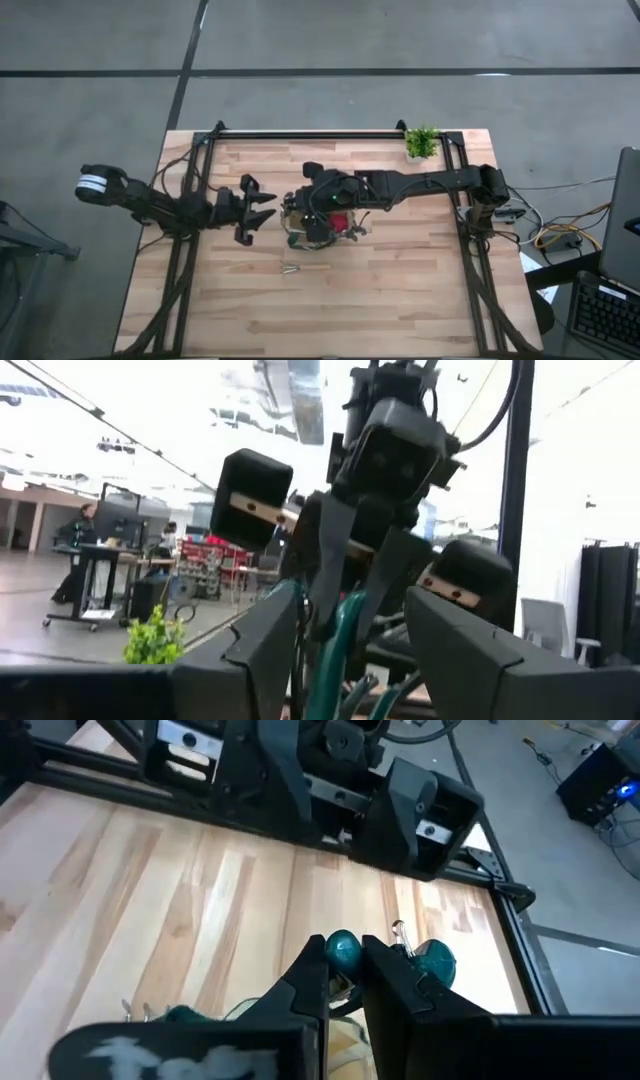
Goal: Pick & Place Garden tools in Gardening bag
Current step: Put the green shear scissors into the brown gardening bag, then put the brown hand rake into the brown gardening bag
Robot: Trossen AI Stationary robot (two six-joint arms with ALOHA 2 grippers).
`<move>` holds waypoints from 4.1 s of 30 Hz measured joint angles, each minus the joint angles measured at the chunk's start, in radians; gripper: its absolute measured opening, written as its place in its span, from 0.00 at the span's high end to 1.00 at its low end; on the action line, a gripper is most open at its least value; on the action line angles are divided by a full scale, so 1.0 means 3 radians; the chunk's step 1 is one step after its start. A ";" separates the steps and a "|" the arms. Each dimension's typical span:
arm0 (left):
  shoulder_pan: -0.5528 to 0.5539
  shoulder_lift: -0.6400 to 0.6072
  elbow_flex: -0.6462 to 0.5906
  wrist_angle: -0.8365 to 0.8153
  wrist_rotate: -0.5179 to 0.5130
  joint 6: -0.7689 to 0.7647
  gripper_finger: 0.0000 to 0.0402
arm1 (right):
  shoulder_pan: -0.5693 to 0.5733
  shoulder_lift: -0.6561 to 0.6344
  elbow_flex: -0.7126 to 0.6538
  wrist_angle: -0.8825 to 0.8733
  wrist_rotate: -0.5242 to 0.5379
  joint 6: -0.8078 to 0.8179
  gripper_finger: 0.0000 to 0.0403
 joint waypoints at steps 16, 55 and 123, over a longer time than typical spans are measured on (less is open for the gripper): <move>0.0000 -0.0290 -0.0113 -0.0002 0.0000 0.0039 0.52 | -0.0002 0.0041 0.0272 -0.0038 -0.0003 0.0099 0.93; -0.0006 -0.0987 -0.0351 0.0049 0.0545 -0.0142 0.52 | -0.0014 0.0966 0.1878 -0.1646 0.0168 0.0198 0.93; -0.0008 -0.0983 -0.0349 -0.0237 0.0513 -0.0052 0.52 | -0.0067 0.0971 0.1511 -0.1227 0.0010 0.0124 0.53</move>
